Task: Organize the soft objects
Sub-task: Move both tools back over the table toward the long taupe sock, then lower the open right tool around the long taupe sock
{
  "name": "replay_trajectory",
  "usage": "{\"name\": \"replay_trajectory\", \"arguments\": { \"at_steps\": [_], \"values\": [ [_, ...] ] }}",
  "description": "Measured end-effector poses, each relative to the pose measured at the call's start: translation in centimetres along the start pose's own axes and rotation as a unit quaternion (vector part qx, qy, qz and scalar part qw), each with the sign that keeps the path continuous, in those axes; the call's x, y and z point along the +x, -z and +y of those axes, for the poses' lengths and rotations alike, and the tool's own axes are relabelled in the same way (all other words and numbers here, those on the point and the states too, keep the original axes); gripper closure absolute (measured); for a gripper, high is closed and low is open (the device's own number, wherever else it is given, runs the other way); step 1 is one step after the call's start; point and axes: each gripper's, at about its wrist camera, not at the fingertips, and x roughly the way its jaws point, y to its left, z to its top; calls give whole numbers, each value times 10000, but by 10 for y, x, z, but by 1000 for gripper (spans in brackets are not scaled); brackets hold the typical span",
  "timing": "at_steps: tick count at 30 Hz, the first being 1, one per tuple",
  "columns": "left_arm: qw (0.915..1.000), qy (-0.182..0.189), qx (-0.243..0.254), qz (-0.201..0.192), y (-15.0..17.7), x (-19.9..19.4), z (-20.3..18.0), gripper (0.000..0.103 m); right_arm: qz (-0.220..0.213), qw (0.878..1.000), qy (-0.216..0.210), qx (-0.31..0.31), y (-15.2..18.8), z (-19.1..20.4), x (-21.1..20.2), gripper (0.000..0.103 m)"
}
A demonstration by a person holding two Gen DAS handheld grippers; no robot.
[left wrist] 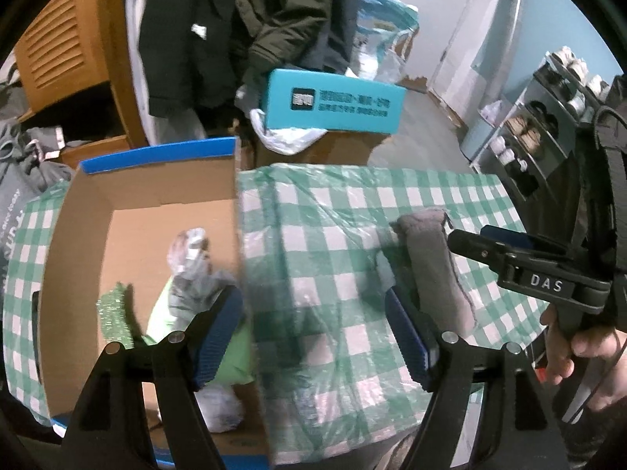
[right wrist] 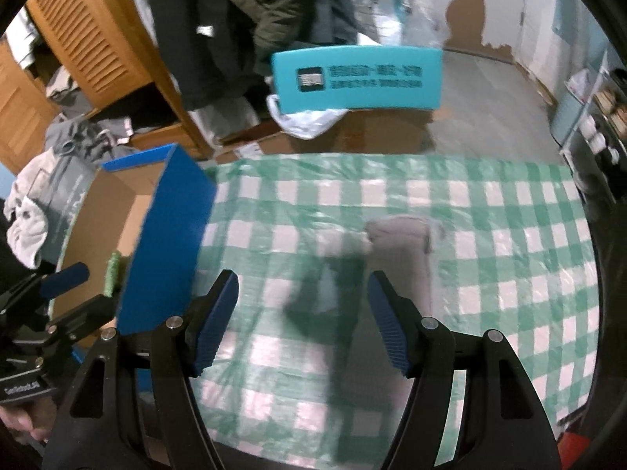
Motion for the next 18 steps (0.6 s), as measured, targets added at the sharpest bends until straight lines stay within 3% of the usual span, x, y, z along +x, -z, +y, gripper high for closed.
{"name": "replay_trajectory", "arguments": {
  "at_steps": [9, 18],
  "values": [
    [9993, -3, 235, 274, -2, 26, -26, 26, 246, 9990, 206, 296, 9, -37, 16, 35],
    [9974, -43, 409, 586, 1, 60, -40, 26, 499, 9974, 434, 280, 13, -49, 45, 35]
  ]
}}
